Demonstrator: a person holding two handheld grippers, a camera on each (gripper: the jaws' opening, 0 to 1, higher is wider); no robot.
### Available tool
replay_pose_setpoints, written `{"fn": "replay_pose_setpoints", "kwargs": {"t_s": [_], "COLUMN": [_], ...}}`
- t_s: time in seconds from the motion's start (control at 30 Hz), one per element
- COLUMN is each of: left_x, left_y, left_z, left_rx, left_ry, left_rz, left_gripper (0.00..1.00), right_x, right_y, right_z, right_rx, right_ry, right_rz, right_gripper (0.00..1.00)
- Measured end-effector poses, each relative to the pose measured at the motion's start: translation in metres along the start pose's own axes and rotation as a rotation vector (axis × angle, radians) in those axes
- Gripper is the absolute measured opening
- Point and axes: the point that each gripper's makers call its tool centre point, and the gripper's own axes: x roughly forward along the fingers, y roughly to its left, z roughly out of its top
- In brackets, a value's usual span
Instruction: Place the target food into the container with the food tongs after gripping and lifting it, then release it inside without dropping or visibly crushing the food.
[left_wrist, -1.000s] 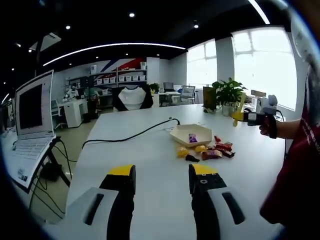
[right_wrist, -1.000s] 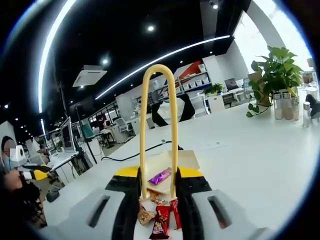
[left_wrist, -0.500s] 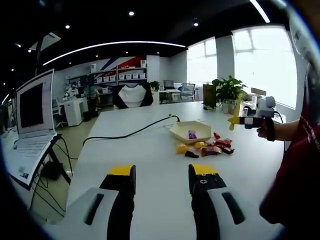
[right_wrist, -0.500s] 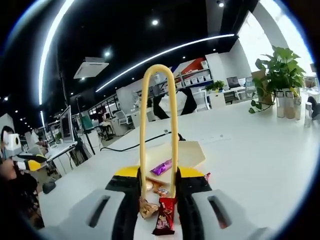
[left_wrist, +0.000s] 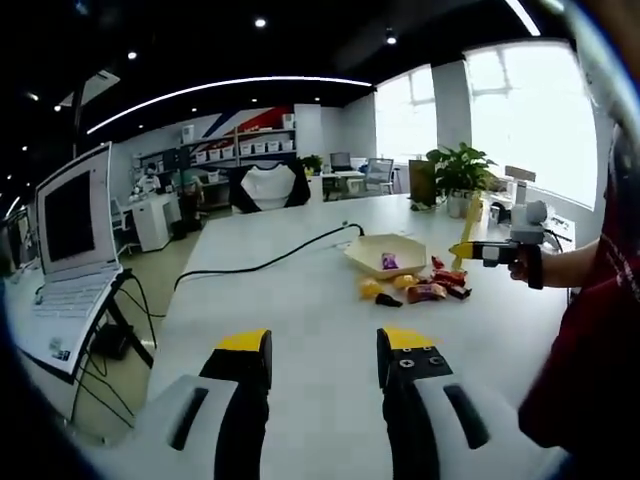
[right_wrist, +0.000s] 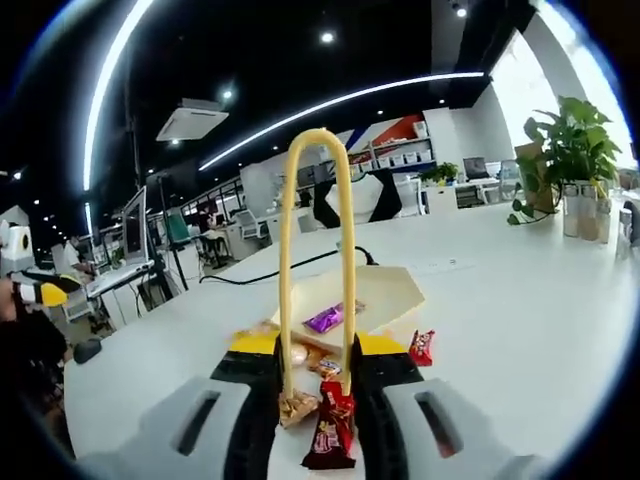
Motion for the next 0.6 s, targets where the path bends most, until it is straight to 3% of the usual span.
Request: {"fn": "replay_pose_setpoints", "kwargs": {"t_s": [0.4,0.6], "left_x": [-0.002,-0.002], "left_y": [-0.002,-0.003], "left_z": [-0.001,-0.001], "left_rx": [0.010,0.019], "left_ry": [0.015,0.026], "left_rz": [0.004,0.005], "left_gripper": [0.45,0.45], "right_x": [0.008,0.009], "right_y": [-0.008,-0.010], "right_z": [-0.025,-0.032], "right_rx": [-0.009,-0.055], "right_ry": [0.036,0.048], "right_rz": [-0.018,-0.023], "right_gripper": [0.23,0.24]}}
